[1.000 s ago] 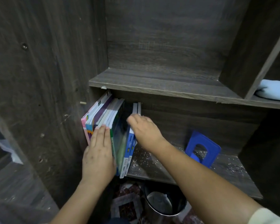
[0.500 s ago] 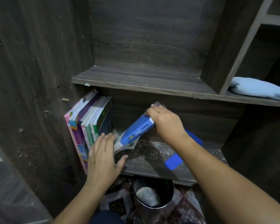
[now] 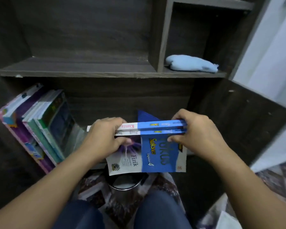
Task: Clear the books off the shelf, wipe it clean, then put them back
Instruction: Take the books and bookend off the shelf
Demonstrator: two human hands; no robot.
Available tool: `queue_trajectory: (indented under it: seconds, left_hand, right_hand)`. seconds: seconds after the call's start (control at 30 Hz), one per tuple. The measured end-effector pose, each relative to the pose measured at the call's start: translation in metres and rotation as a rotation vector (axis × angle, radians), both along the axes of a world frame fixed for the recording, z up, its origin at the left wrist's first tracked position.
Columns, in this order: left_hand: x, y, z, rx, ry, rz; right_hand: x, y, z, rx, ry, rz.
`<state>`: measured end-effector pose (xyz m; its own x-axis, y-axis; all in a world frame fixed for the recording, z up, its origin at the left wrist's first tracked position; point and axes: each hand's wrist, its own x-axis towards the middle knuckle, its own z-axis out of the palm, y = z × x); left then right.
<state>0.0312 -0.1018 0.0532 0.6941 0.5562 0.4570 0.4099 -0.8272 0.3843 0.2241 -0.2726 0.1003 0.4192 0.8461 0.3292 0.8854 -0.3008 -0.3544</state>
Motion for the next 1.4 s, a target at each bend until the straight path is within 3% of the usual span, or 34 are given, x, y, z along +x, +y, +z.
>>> queue_trajectory:
  seconds: [0.17, 0.23, 0.57, 0.83, 1.07, 1.23, 1.4]
  left_hand:
    - [0.055, -0.048, 0.015, 0.113, 0.159, -0.201]
    - [0.08, -0.074, 0.015, 0.165, 0.225, -0.282]
    - [0.169, -0.183, -0.029, -0.013, 0.493, -0.582]
    - [0.228, -0.255, -0.086, -0.004, 0.607, -0.753]
    - [0.267, -0.272, -0.146, 0.032, 0.752, -0.64]
    - [0.279, -0.276, -0.169, 0.002, 0.727, -0.567]
    - [0.281, -0.283, -0.195, 0.01, 0.787, -0.509]
  right_hand:
    - [0.007, -0.048, -0.009, -0.284, -0.339, -0.083]
    - [0.012, -0.061, -0.019, -0.38, -0.369, -0.133]
    - [0.066, -0.17, -0.059, -0.659, -0.004, -0.151]
    - [0.106, -0.256, -0.126, -0.694, 0.219, -0.279]
    - [0.14, -0.302, -0.221, -0.664, 0.041, -0.494]
    - [0.163, -0.31, -0.289, -0.453, -0.114, -0.622]
    - [0.163, -0.308, -0.365, -0.424, -0.008, -0.626]
